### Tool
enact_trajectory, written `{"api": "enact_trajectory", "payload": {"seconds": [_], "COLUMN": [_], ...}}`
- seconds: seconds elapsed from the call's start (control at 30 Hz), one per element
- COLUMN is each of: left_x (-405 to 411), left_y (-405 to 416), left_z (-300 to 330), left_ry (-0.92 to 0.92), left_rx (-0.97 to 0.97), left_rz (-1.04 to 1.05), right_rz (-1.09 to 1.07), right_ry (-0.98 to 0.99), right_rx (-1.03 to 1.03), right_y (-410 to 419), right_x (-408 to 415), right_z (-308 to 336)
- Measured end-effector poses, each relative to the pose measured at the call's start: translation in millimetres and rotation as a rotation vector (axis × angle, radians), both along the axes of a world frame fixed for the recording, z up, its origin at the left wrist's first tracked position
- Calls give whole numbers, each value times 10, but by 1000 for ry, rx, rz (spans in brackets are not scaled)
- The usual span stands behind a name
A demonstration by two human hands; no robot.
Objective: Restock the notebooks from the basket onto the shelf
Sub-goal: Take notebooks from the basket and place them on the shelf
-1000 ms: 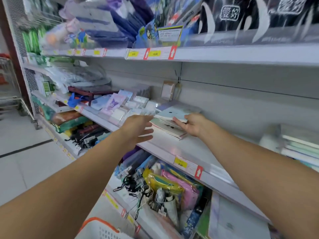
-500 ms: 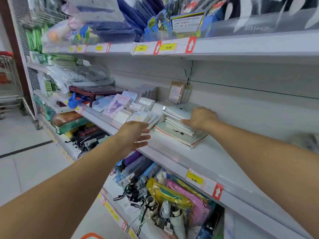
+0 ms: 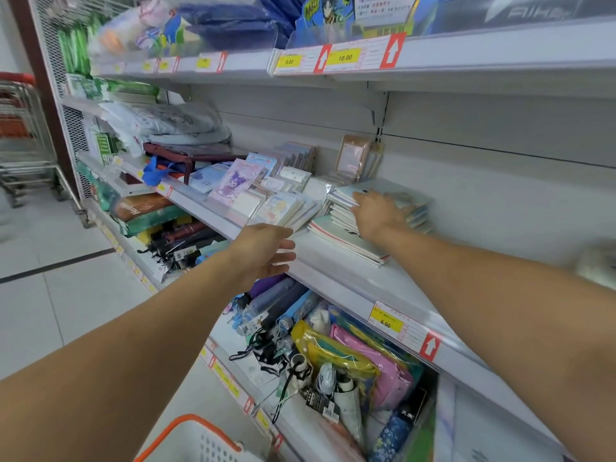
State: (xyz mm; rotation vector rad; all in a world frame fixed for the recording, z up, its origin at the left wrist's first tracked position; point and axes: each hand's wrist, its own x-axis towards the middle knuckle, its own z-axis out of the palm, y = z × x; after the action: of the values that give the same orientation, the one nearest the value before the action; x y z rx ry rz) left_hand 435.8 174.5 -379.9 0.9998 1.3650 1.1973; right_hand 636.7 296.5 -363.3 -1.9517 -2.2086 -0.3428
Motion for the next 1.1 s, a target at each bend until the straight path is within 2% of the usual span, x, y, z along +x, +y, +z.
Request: {"api": "enact_trajectory", "payload": {"seconds": [0.1, 0.17, 0.2, 0.23, 0.27, 0.3, 0.4, 0.5, 0.6, 0.67, 0.77, 0.83, 0.9, 1.03, 1.1], "left_x": [-40, -97, -133, -154, -181, -222, -384, -545, -654, -697, -698, -671, -630, -590, -582], "left_y": [-193, -396, -547, -685, -883, -1124, -1987, -2675, -2860, -2856, -2890, -2910, -2890, -2789, -2749], "left_z": [-152, -417, -632, -868, -1186, -1554, -2687, -3420, -3647, -3672, -3719, -3787, -3817, -3893, -3910], "left_ry": [25, 72, 102, 123, 132, 140, 186, 275, 351, 330, 157, 91, 2, -85, -151], "left_rx": [14, 54, 57, 39, -30, -124, -425, -657, -710, -735, -774, -769, -743, -775, -758], "left_rz": [39, 114, 150, 170, 188, 212, 316, 335, 330, 275, 240, 224, 293, 335, 340], "right_rz": [135, 423, 560, 653, 694, 686, 447, 220, 52, -130, -320, -323, -359, -429, -424], "right_ry": [204, 562, 741, 853, 924, 966, 893, 628, 685, 911, 1202, 1173, 1132, 1185, 1295], "right_rx": [204, 409, 444, 405, 271, 53, -657, -974, -1044, -1063, -1145, -1167, -1164, -1186, -1218], "right_y": [-432, -931, -1224, -1507, -1781, -2038, -2726, -3219, -3413, -3377, -3236, -3106, -3033, -3039, -3053], "right_x": [-136, -348, -468, -575, -683, -781, -856, -673, -513, -493, -573, -661, -775, -924, -943], "right_z": [-55, -229, -423, -648, -979, -1373, -2670, -3627, -4055, -4196, -4294, -4407, -4512, -4502, -4497]}}
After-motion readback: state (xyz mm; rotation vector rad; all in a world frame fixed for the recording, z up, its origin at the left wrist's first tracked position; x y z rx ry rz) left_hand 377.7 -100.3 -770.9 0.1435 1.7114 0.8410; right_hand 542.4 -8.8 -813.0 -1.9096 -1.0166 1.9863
